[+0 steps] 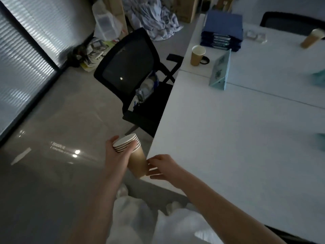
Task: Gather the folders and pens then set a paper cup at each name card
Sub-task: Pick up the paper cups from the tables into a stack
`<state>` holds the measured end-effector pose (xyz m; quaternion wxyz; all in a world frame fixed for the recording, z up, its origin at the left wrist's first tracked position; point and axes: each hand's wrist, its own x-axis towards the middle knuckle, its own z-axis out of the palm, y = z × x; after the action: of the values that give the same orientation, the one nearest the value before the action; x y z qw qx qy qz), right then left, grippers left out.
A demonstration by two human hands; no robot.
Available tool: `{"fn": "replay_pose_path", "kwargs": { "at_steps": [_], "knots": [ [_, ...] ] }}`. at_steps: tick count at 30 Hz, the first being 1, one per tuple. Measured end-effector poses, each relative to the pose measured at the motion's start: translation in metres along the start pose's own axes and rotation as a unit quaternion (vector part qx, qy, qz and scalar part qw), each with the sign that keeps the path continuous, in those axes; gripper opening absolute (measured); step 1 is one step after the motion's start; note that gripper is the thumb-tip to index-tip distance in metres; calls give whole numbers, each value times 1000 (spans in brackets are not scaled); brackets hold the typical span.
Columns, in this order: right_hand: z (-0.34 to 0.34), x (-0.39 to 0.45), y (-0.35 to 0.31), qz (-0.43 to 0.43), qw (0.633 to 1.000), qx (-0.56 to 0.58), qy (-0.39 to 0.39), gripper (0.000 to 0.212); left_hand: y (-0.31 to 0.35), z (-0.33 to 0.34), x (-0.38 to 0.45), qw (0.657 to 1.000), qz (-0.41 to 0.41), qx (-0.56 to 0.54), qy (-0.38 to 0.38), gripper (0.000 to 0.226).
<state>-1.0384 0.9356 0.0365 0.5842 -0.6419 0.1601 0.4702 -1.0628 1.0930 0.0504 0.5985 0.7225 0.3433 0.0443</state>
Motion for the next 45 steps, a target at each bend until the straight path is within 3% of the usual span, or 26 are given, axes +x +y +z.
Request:
{"fn": "replay_pose_path", "kwargs": {
  "at_steps": [6,9,15,19,23,31,39,45],
  "knots": [
    [42,32,-45,-13,972,195,128,19,23,-34,85,979,34,87,-179,50],
    [52,43,-60,-28,957,221,184,24,32,-38,121,958,18,106,-266,59],
    [30,56,-72,-51,924,252,283,24,39,-16,164,908,37,217,-357,84],
    [3,75,-85,-69,922,208,319,26,47,8,185,851,79,298,-424,108],
    [-22,96,-114,-126,936,91,315,29,51,37,208,807,156,368,-435,102],
    [-60,163,-190,-192,936,8,295,34,57,76,267,844,130,346,-388,76],
    [-101,265,-245,-104,946,-31,305,46,38,138,369,900,-5,283,-331,67],
    [-132,310,-262,-105,935,-3,337,35,-17,195,442,893,-94,308,-315,73]
  ]
}}
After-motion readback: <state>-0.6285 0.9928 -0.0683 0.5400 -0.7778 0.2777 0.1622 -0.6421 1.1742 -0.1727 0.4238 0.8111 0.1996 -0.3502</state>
